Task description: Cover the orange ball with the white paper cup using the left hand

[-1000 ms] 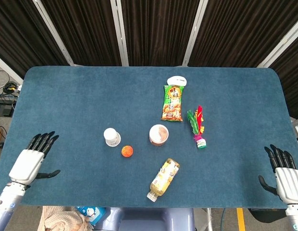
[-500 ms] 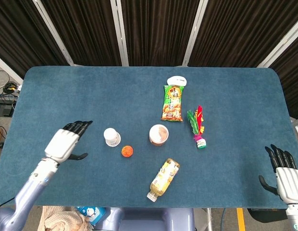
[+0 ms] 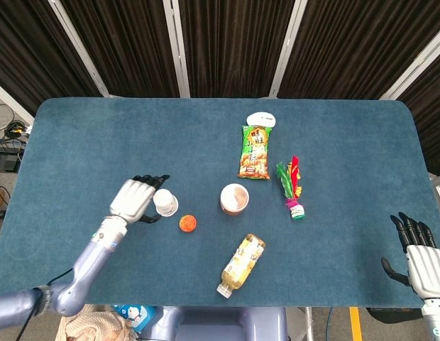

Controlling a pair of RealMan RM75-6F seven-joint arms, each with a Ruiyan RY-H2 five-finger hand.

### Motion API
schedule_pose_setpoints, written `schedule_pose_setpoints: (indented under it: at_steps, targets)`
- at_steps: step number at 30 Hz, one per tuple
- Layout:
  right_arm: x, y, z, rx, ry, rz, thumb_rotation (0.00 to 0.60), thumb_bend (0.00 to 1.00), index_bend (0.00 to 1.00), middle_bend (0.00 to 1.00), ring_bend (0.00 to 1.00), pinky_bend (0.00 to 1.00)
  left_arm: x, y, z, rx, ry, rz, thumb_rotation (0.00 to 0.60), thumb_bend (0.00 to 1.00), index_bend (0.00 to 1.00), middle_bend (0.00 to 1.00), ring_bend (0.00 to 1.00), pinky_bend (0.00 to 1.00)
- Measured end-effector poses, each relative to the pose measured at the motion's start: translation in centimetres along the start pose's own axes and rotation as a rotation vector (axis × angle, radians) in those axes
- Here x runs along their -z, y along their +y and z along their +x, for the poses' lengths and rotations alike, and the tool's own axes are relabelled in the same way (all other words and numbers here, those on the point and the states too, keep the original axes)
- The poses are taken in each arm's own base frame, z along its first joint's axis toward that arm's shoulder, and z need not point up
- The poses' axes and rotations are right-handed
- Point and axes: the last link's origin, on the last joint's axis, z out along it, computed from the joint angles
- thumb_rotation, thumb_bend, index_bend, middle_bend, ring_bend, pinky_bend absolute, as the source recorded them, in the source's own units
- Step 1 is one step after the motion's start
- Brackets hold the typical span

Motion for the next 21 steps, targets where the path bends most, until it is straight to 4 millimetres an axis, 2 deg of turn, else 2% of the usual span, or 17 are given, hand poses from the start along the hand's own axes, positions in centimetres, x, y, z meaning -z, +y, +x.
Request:
schedule_pose_setpoints:
  at_steps: [8,21]
  targets:
    - [0.0,0.0,0.1,-0.004,0.002,-0.002,0.6,0.35,0.0,0.0,0.0,0.03,-1.6,0.8,-0.6,-0.015,-0.019,0.026,0.6,0.22,0.12,0.27,0.22,0.3]
    - [0.1,-0.1,0.1,-0.003,0.004,-0.001,0.6,0.35,0.0,0.0,0.0,0.03,-2.1,0.8,-1.6,-0.035,-0.044,0.059,0.6,0.25,0.23,0.38,0.32,0.38]
